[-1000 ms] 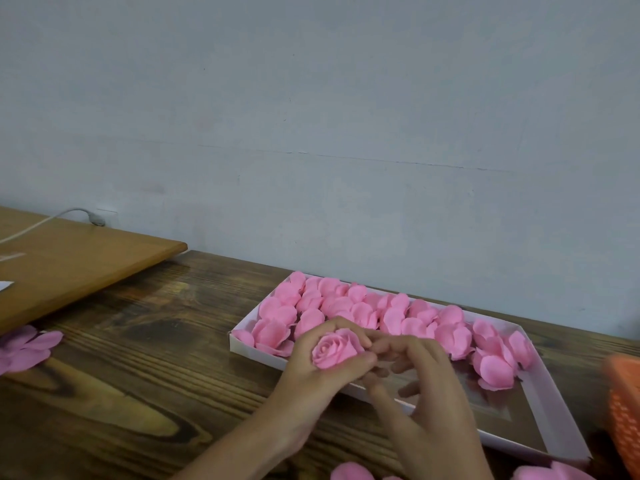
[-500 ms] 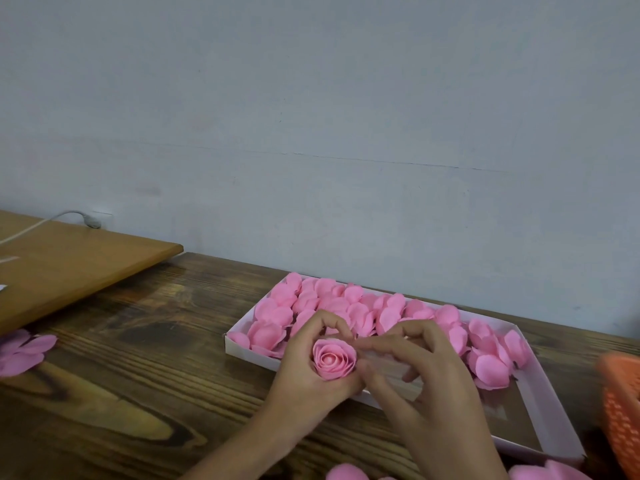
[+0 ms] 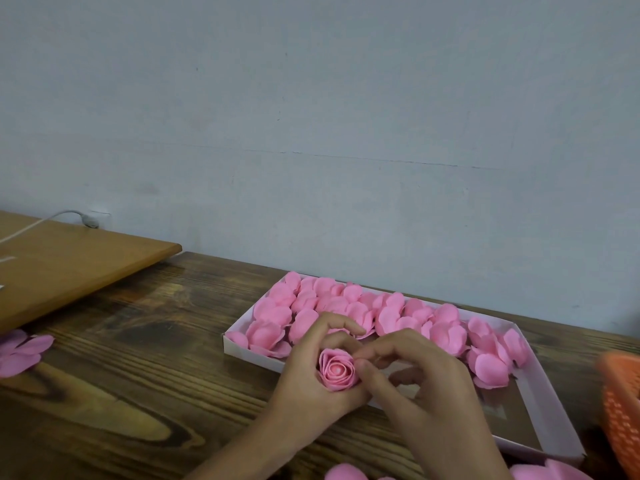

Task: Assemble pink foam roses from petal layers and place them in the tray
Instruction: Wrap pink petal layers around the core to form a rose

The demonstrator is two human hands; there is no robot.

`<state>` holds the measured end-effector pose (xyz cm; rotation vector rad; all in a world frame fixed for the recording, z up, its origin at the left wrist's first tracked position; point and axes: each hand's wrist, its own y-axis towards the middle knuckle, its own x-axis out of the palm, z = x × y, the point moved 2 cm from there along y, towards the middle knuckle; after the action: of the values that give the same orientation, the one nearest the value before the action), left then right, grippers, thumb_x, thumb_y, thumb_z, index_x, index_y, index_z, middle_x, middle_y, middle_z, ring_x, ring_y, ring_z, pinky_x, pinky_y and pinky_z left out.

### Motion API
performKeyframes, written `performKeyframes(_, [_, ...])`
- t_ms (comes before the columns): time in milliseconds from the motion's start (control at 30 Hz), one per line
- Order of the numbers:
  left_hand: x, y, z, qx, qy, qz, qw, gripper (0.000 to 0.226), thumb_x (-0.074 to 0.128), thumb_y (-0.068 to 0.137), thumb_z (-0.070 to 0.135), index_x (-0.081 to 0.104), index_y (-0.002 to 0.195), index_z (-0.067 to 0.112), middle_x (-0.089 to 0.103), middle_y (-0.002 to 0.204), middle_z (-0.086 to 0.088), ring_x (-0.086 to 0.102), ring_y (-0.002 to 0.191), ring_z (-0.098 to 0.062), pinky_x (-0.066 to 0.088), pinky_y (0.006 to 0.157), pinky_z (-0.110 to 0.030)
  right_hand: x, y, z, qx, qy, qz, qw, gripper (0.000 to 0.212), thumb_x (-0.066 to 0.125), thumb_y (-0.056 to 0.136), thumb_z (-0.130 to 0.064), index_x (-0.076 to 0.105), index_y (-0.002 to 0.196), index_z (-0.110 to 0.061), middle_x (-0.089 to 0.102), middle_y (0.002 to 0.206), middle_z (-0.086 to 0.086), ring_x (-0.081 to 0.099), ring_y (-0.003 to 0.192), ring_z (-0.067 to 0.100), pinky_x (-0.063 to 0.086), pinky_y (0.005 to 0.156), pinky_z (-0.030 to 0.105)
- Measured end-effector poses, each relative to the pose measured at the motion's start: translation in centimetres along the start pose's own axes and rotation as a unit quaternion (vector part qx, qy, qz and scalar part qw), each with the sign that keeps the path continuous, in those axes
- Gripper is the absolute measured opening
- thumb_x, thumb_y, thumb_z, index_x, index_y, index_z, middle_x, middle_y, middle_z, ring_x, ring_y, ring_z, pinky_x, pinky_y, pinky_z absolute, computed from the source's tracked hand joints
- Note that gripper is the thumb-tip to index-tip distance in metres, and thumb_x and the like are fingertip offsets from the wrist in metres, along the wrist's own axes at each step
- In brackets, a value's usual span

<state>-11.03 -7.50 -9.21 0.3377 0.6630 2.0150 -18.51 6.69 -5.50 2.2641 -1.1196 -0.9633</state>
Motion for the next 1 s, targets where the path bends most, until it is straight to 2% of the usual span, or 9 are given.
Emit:
performKeyframes(133, [0.01,0.04,-0.29,0.019,0.015,0.016,1.0,0.056,0.095,0.073,0.013,0.063,0.113,0.035,0.074,0.107,0.0,0.075,0.096,-0.022,0.06,0.075,-0.027,-0.27,0.26,-0.2,0.007,0.012,-0.007,1.0,0.011,0.071,0.08,-0.02,0.073,0.08,-0.031,0.073,0.087,-0.012,0.07,0.087,0.013,0.06,0.066,0.032])
performKeyframes(233, [-0.05,0.01,-0.56,0.048,0.056,0.015,0.997,0.061,0.093,0.074,0.02,0.059,0.12,0.04,0.073,0.11,0.004,0.075,0.101,-0.024,0.06,0.076,-0.028,-0.45,0.53,-0.83,-0.006,0.0,-0.022,1.0,0.016,0.067,0.08,-0.023,0.074,0.088,-0.034,0.073,0.093,-0.016,0.069,0.092,0.012,0.058,0.069,0.026])
performKeyframes(333, [-0.22,-0.02,-0.4,0.09,0.101,0.019,0.991,0.065,0.091,0.078,0.024,0.054,0.129,0.043,0.072,0.114,0.009,0.075,0.102,-0.02,0.061,0.077,-0.027,-0.65,0.66,-0.93,-0.005,0.013,-0.038,0.999,0.024,0.07,0.08,-0.018,0.076,0.097,-0.034,0.076,0.098,-0.017,0.071,0.091,0.012,0.059,0.069,0.025])
performKeyframes(500, [-0.5,0.02,-0.23,0.11,0.125,0.027,0.986,0.073,0.092,0.077,0.023,0.051,0.134,0.044,0.071,0.117,0.012,0.076,0.102,-0.016,0.061,0.079,-0.028,-0.79,0.71,-0.94,-0.021,-0.003,-0.043,0.999,0.045,0.081,0.081,0.004,0.078,0.098,-0.038,0.075,0.091,-0.013,0.071,0.082,0.013,0.058,0.069,0.022])
performKeyframes(633, [-0.39,-0.06,-0.22,0.103,0.116,0.027,0.988,0.076,0.093,0.074,0.018,0.052,0.131,0.046,0.071,0.112,0.012,0.076,0.099,-0.016,0.061,0.078,-0.027,-0.83,0.88,-1.01,-0.031,-0.004,-0.046,0.998,0.045,0.079,0.082,0.007,0.081,0.09,-0.037,0.073,0.089,-0.008,0.07,0.083,0.013,0.056,0.068,0.02])
performKeyframes(833, [-0.02,-0.12,-0.45,0.067,0.073,0.033,0.995,0.074,0.094,0.072,0.017,0.054,0.129,0.043,0.071,0.107,0.005,0.076,0.094,-0.025,0.061,0.077,-0.03,-0.76,0.87,-0.94,-0.012,0.008,-0.05,0.999,0.04,0.075,0.084,0.008,0.079,0.082,-0.031,0.073,0.088,-0.009,0.071,0.084,0.013,0.057,0.071,0.022])
performKeyframes(933, [0.09,-0.04,-0.71,0.049,0.054,0.044,0.996,0.073,0.095,0.07,0.017,0.056,0.126,0.041,0.071,0.102,0.0,0.075,0.093,-0.029,0.061,0.078,-0.036,-0.67,0.81,-0.8,0.009,0.015,-0.055,0.998,0.038,0.073,0.086,0.007,0.077,0.082,-0.03,0.075,0.089,-0.009,0.072,0.088,0.013,0.059,0.073,0.027])
performKeyframes(1000, [0.08,-0.01,-0.79,0.04,0.043,0.046,0.997,0.072,0.096,0.068,0.018,0.057,0.125,0.04,0.071,0.1,-0.001,0.075,0.092,-0.029,0.06,0.078,-0.034,-0.62,0.74,-0.78,0.017,0.019,-0.054,0.998,0.036,0.072,0.087,0.006,0.076,0.082,-0.029,0.076,0.088,-0.011,0.073,0.089,0.012,0.061,0.074,0.028])
